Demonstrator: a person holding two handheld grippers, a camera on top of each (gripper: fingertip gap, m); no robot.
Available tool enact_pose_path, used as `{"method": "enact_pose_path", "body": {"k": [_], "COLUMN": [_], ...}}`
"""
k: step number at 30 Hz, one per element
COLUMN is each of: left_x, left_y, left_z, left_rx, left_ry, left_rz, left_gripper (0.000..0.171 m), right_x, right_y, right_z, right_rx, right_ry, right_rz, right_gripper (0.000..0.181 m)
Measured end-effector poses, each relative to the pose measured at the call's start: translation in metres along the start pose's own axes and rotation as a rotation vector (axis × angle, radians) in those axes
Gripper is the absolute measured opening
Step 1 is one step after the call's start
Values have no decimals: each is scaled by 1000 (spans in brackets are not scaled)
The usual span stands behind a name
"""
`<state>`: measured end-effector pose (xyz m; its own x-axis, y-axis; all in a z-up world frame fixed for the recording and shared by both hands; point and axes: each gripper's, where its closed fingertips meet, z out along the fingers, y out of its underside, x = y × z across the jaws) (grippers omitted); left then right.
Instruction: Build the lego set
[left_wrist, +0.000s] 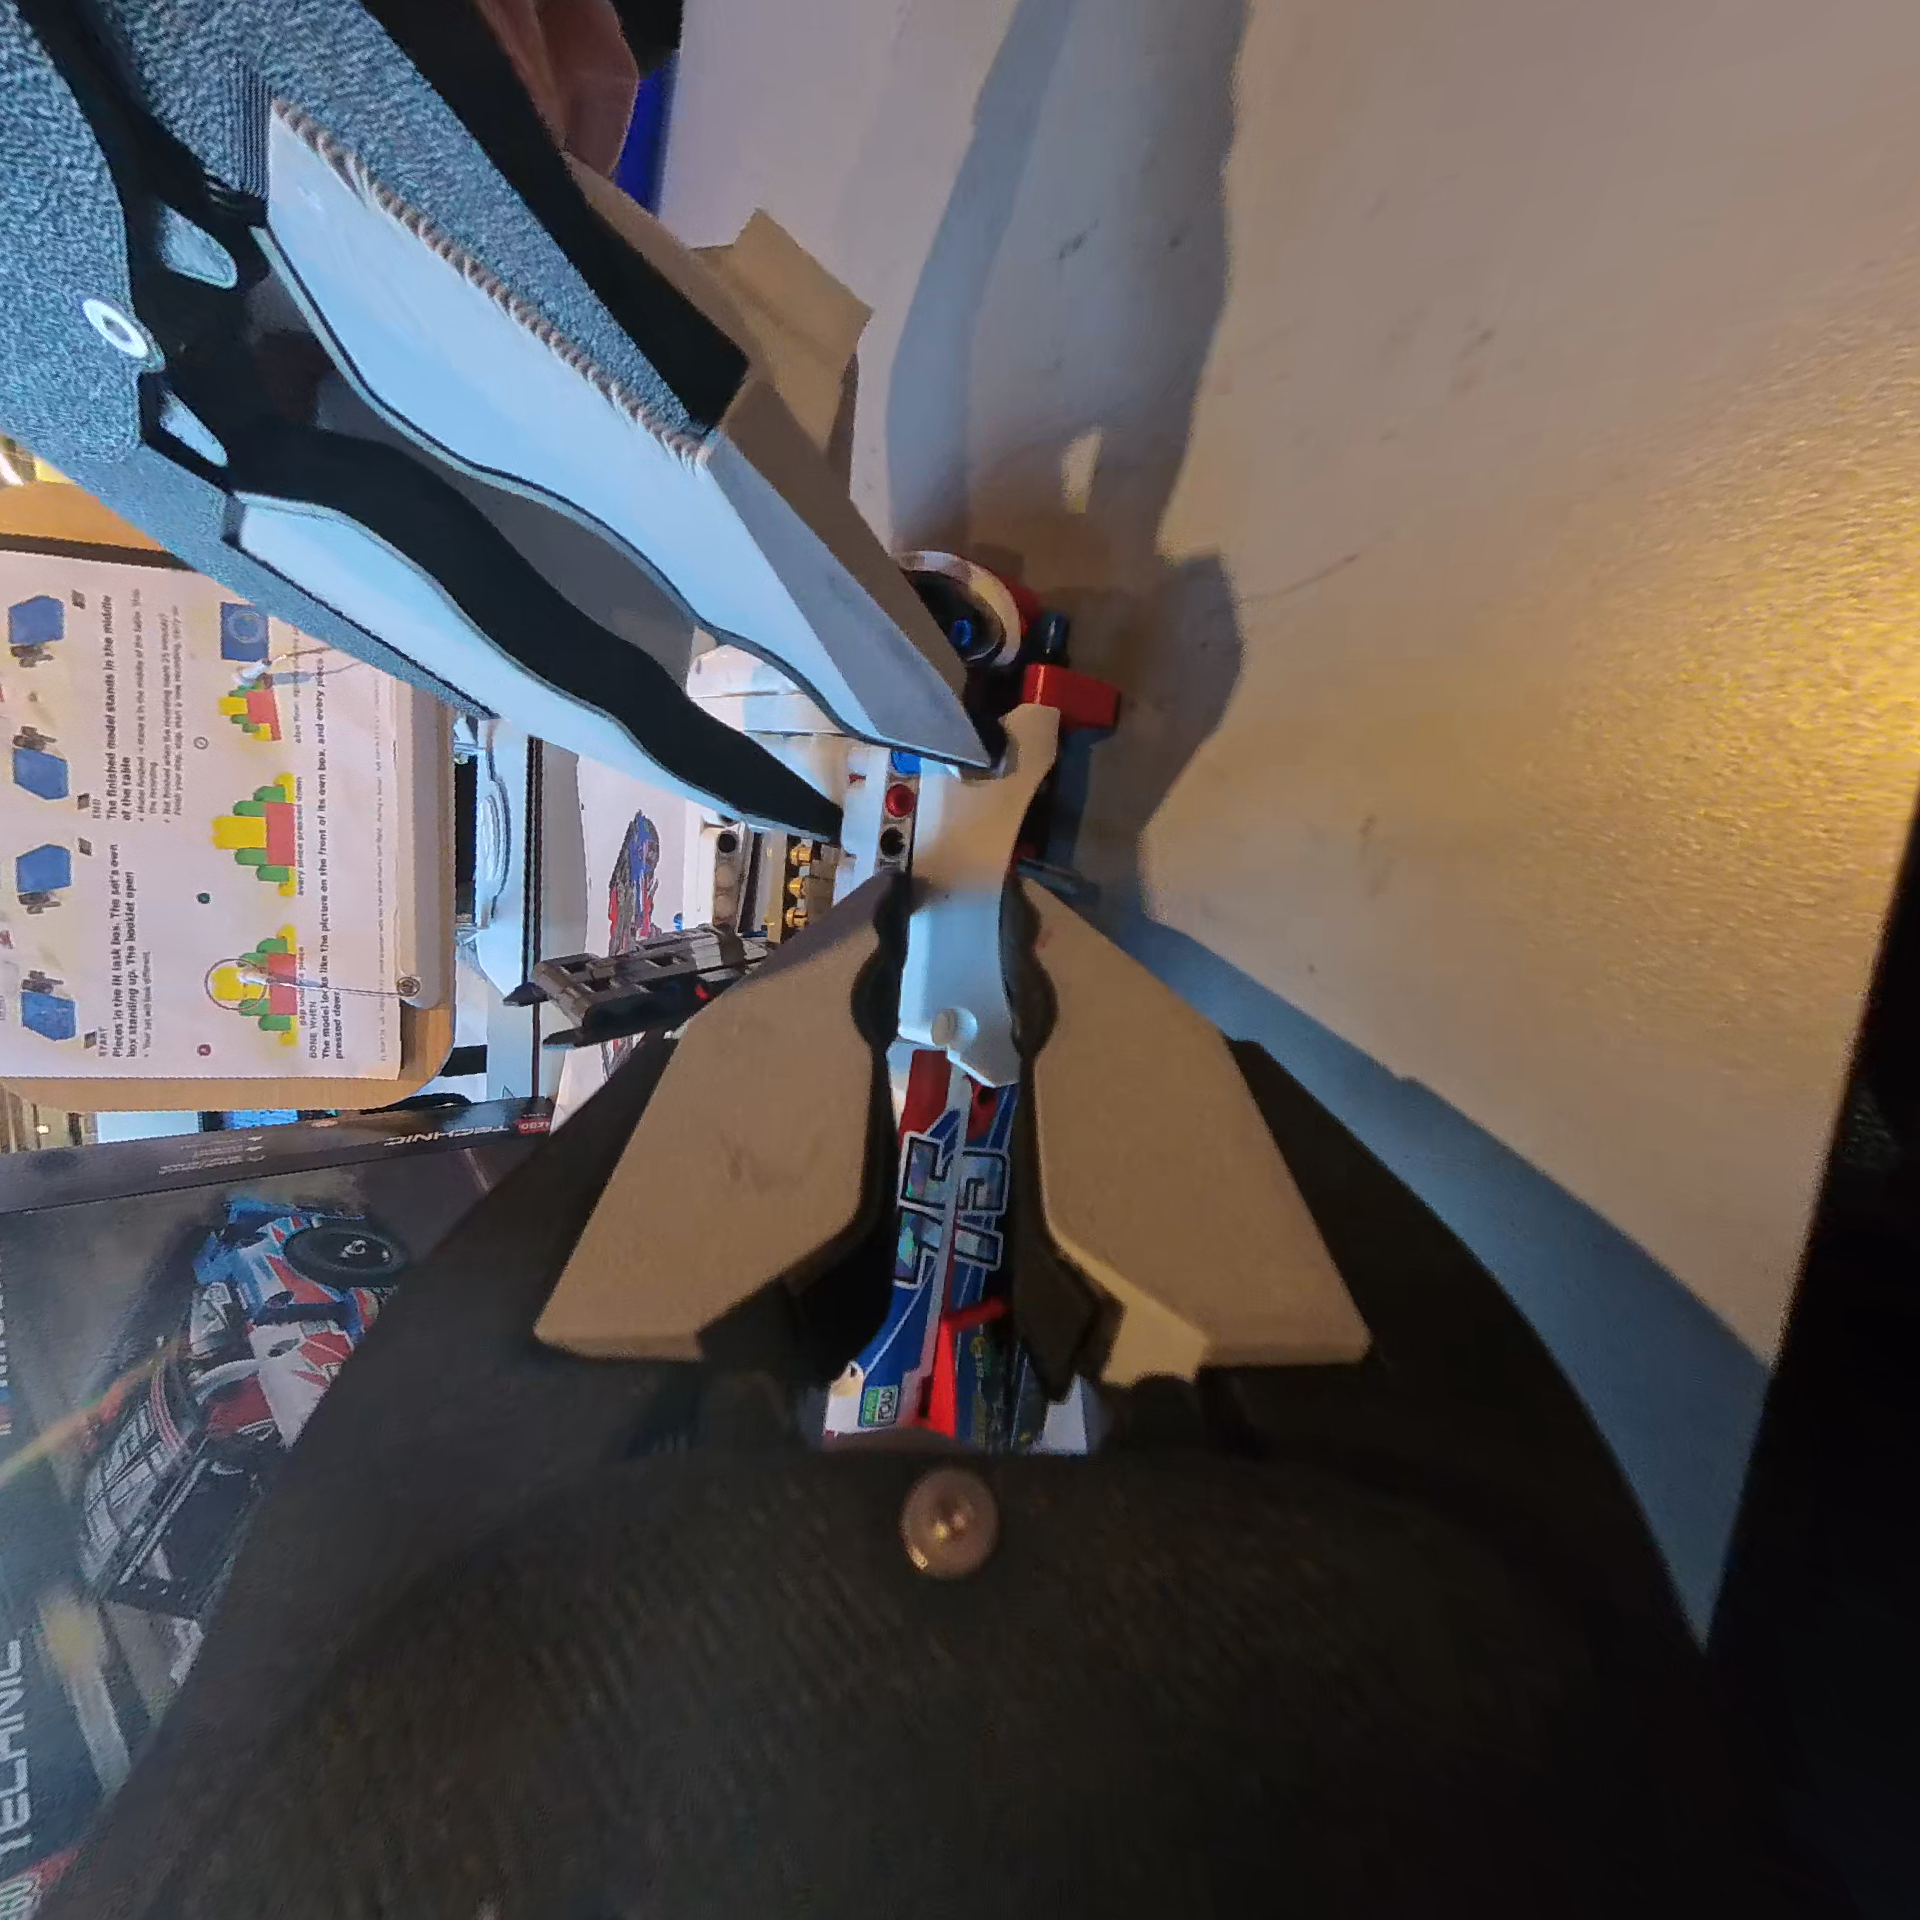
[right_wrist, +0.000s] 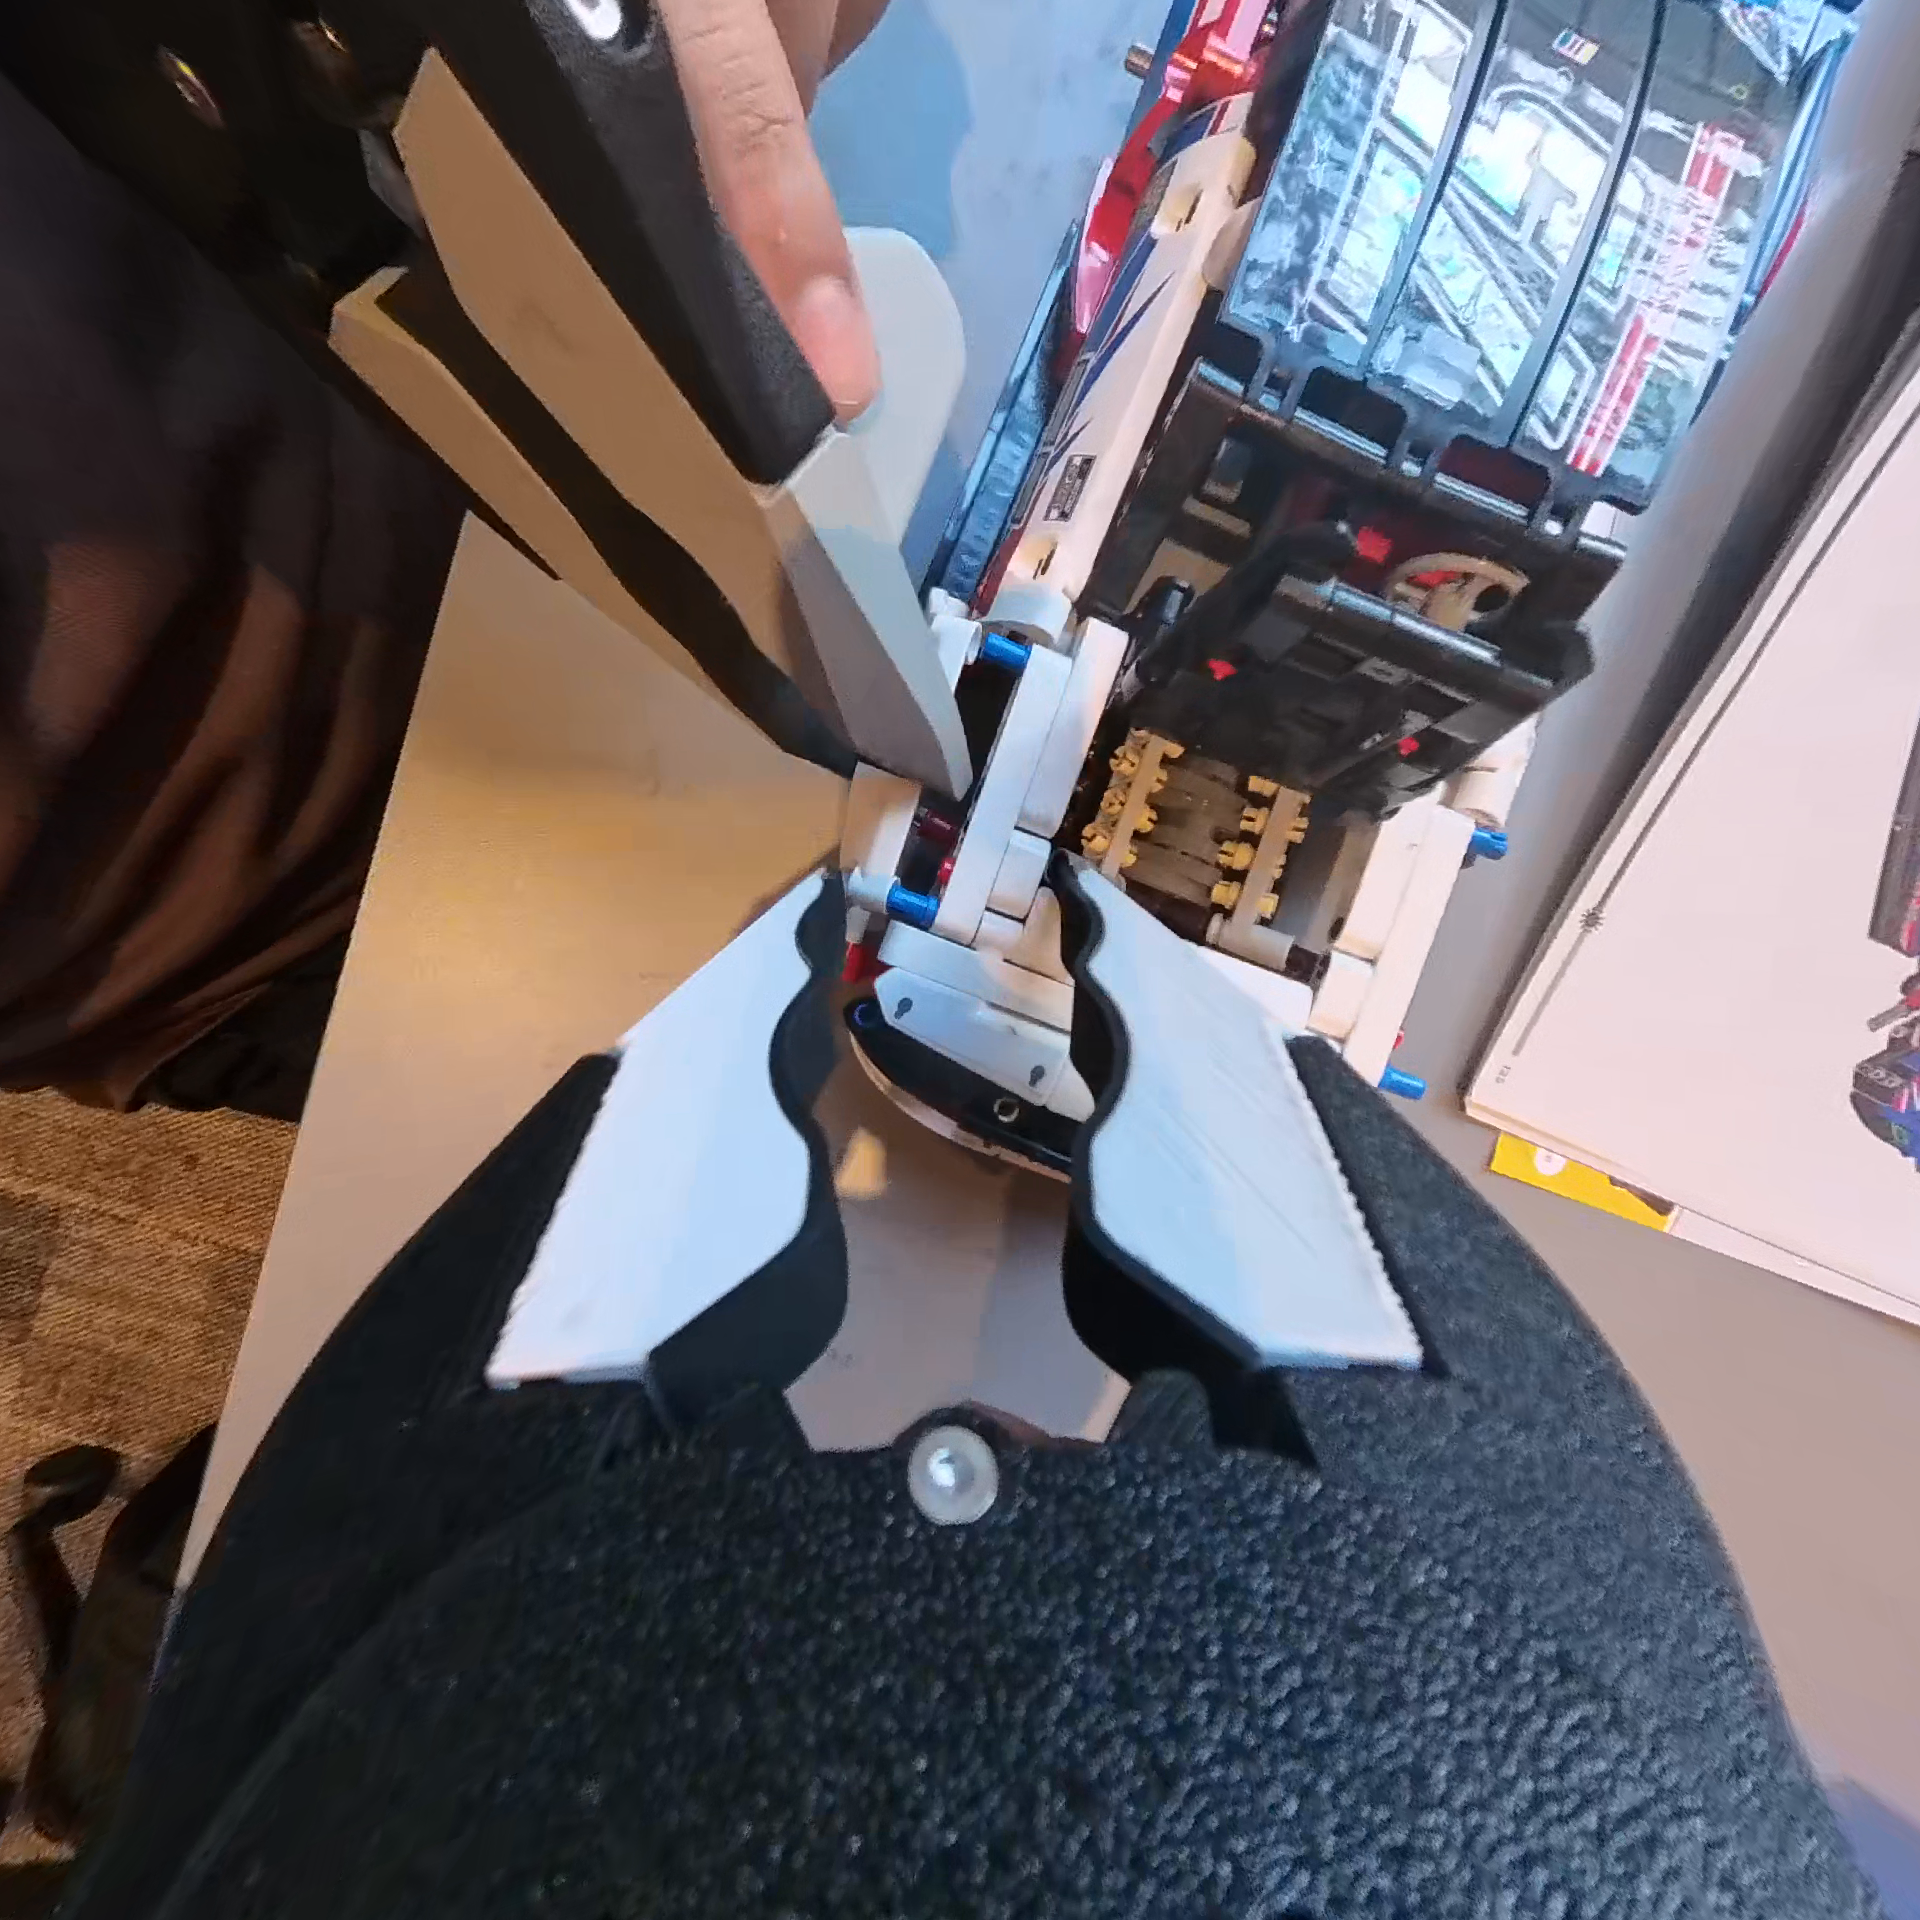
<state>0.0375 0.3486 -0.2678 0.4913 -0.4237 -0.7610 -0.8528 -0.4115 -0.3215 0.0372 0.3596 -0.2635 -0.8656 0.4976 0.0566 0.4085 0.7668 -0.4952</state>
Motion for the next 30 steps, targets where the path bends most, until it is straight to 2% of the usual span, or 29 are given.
{"method": "enact_pose_path", "body": {"k": [6, 11, 17, 23, 26, 30], "left_x": [-2, -3, -4, -3, -4, -4], "left_y": [-1, -1, 0, 1, 1, 2], "left_z": [2, 3, 3, 4, 4, 4], "left_rx": [-7, 23, 15, 0, -16, -17], "left_ry": [-35, -9, -73, -81, -72, -90], "left_rz": [42, -13, 44, 4, -33, -6], "left_gripper": [15, 15, 15, 15, 15, 15], "right_x": [1, 2, 2, 2, 2, 3], "right_y": [1, 1, 2, 3, 2, 2], "right_z": [0, 0, 2, 3, 2, 2], "right_rx": [-38, 14, 28, 42, 39, 31], "right_ry": [-25, -67, -41, -30, -75, -102], "right_rz": [-23, 38, -6, -24, -19, -2], "right_gripper": [39, 38, 37, 36, 36, 36]}}
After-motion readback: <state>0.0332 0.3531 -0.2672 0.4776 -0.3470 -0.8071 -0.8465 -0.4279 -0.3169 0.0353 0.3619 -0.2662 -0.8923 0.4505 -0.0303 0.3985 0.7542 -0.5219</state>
